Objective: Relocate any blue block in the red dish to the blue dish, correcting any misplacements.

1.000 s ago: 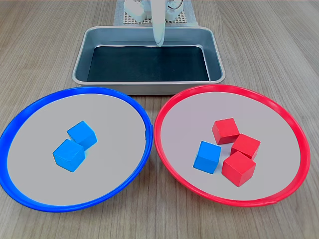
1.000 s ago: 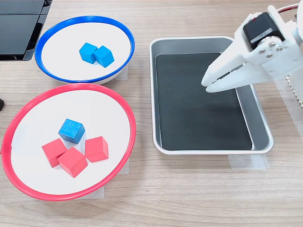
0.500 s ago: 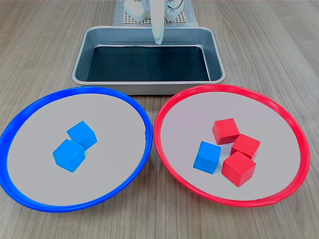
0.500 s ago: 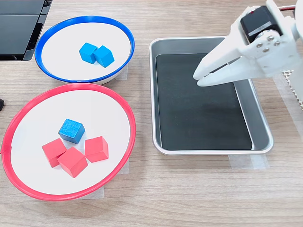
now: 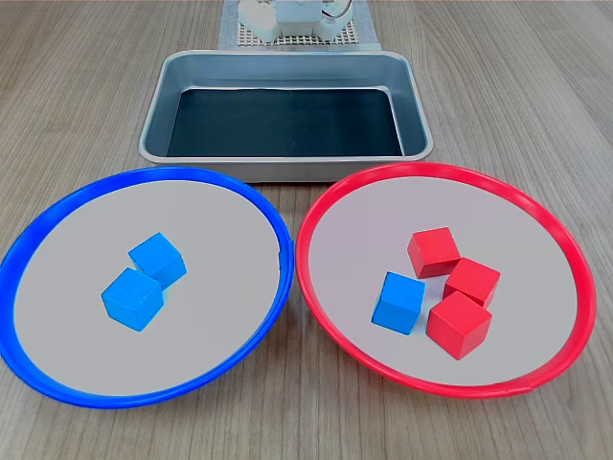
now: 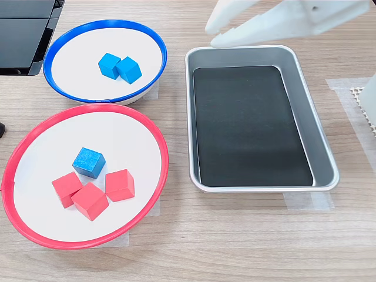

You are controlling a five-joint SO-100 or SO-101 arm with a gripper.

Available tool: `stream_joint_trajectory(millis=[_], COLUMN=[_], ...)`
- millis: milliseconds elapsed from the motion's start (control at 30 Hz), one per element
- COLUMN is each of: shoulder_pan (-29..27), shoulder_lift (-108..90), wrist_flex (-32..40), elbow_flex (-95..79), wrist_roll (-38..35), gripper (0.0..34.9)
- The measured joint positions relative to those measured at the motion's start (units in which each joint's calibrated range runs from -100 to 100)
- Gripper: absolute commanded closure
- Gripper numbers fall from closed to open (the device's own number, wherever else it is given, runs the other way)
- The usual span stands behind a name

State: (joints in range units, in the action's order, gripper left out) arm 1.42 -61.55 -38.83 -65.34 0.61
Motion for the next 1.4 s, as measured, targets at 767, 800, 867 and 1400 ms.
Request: stream_joint_trajectory(millis=[767,800,867,1400], shoulder_pan=[0.2,0.2,0.2,-1.0], shoulder_lift=[51.7,52.9,55.3,74.4], wrist_flex=[-5.0,-5.8,-7.9,-9.7], elbow_flex=[45.5,46.9,48.9,63.9], wrist_roll=[12.6,13.2,14.4,16.2], gripper=[27.9,26.3,24.3,18.7])
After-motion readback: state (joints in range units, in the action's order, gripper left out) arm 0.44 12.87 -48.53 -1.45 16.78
